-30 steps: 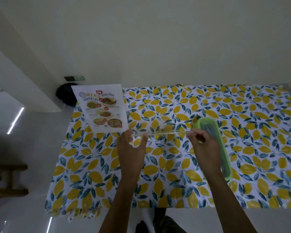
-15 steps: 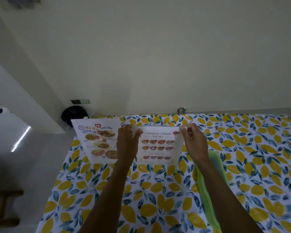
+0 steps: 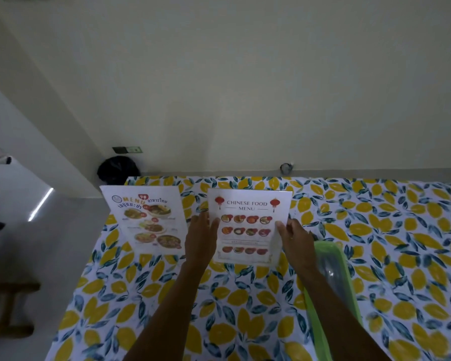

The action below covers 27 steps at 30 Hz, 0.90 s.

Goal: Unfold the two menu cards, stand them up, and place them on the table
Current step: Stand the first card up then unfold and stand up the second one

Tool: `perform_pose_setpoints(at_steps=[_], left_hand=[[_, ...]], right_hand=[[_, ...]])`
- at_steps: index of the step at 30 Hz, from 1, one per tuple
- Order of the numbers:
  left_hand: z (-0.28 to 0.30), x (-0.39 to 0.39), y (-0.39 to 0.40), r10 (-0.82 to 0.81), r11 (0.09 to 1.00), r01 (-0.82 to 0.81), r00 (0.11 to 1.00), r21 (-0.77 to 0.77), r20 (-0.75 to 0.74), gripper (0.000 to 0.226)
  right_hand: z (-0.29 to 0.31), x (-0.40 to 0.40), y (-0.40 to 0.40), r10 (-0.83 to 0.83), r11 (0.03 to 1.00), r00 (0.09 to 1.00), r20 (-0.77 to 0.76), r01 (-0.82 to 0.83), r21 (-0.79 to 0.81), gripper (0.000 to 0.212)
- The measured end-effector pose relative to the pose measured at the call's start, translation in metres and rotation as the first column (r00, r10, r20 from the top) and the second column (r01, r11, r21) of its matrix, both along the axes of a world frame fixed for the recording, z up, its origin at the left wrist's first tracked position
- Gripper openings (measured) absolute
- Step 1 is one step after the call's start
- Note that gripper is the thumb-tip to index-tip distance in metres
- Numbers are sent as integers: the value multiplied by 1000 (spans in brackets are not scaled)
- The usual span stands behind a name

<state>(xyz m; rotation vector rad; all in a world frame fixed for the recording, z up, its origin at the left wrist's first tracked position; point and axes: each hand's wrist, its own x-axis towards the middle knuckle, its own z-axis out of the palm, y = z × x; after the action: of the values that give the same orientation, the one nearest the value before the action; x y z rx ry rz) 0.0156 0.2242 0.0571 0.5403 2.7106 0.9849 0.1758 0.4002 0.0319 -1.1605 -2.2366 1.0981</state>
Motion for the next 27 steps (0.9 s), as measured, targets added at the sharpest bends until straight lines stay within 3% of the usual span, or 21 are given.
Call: perform_pose_setpoints(at_steps=[4,10,18,27], left_hand=[[-8,3,0,14,1000,-14,1000,15,-15,36],[-20,7,-14,-26,997,34,993,65,-113,27],[-20,3,-16,-66,998,68,993,10,-101,25],[-13,-8,-32,-206,976,203,978,-79,-26,41]], right_hand=[[-11,1,-2,41,999,995,93,-44,27,27],[-23,6,-13,20,999,997,73,-22,24,22],[-25,2,-20,1,1000,994,113,-4,28,18],[-14,0,-27,-20,999,969,246,26,-18,36]])
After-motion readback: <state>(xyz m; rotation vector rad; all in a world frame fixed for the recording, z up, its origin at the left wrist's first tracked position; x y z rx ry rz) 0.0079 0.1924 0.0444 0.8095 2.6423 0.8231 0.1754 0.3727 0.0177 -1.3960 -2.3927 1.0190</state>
